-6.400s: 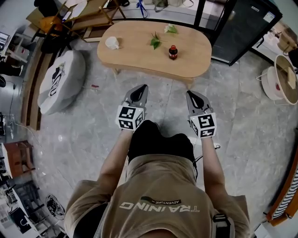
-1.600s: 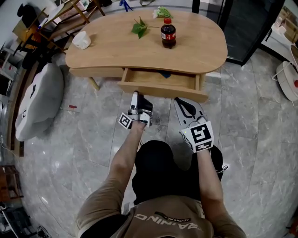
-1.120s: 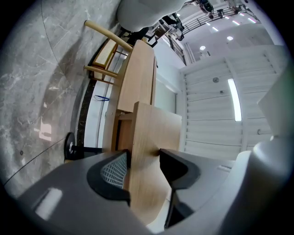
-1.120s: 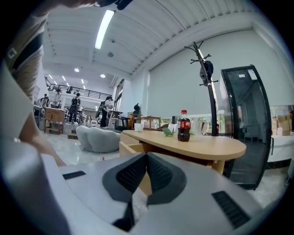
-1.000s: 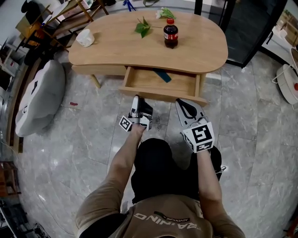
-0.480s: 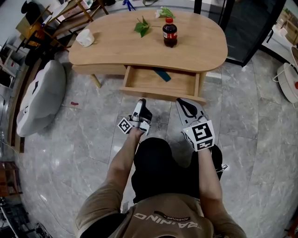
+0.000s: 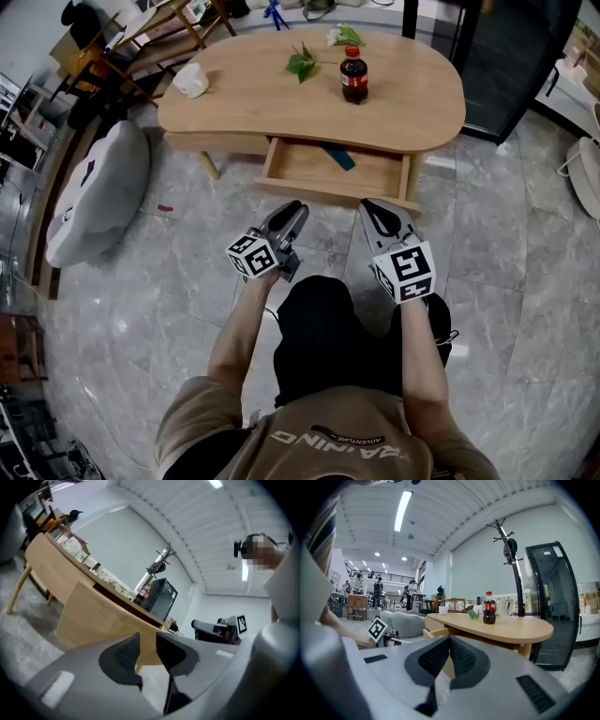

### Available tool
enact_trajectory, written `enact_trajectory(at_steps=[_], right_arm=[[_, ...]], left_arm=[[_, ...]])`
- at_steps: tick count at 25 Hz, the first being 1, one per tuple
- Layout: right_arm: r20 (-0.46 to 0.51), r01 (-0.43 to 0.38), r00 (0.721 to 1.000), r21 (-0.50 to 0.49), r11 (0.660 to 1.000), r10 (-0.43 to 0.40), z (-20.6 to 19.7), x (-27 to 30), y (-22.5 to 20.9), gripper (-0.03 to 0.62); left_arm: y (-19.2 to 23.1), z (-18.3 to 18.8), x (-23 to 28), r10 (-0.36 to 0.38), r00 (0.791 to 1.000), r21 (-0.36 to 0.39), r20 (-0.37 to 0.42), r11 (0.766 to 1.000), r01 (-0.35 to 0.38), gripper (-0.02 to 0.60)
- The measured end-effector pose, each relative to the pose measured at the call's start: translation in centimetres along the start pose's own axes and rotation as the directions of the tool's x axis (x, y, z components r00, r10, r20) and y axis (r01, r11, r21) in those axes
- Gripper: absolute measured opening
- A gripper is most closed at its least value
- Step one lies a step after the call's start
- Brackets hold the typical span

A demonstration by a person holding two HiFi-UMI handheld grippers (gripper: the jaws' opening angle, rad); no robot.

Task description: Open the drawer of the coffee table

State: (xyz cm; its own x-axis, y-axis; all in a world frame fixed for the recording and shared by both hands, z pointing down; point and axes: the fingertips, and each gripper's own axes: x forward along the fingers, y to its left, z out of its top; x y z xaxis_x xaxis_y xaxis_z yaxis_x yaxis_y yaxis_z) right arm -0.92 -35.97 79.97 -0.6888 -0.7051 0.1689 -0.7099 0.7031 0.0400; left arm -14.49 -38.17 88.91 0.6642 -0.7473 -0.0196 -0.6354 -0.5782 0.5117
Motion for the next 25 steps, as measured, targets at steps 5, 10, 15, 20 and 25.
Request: enact_trajectory(at_steps=[5, 10, 15, 20, 25], right_arm=[[0.008, -0.005, 1.000, -0.015, 1.000, 0.005, 1.8, -0.3, 0.1, 0.005], [0.024, 0.019, 1.000, -0.001, 1.000, -0.019, 4.2, -0.9, -0.9, 0.005], [0.053, 0.091, 0.995, -0.022, 0.996, -0.090, 7.2, -1.7, -3.0, 0.005], [0.072, 0.100, 0.993, -0.058, 0.993, -0.095, 9.1, -2.7, -3.8, 0.005], [0.059, 0.122, 0.991, -0.042, 0.992, -0.119, 8.0, -2.3, -4.9, 0.005]], left_arm=[[-2.3, 1.2, 0.2, 0.191, 0.968, 0.310, -0.164, 0.941, -0.133, 0.007], [-5.4, 5.3, 1.9, 0.289, 0.948, 0.462, -0.134, 0.864, -0.198, 0.007], [-8.7, 11.0, 3.9, 0.328, 0.944, 0.595, -0.028, 0.764, -0.248, 0.006], [-10.7, 13.4, 5.0, 0.322, 0.947, 0.604, 0.011, 0.752, -0.263, 0.006], [-10.3, 11.7, 5.6, 0.332, 0.943, 0.609, -0.024, 0.753, -0.250, 0.006]])
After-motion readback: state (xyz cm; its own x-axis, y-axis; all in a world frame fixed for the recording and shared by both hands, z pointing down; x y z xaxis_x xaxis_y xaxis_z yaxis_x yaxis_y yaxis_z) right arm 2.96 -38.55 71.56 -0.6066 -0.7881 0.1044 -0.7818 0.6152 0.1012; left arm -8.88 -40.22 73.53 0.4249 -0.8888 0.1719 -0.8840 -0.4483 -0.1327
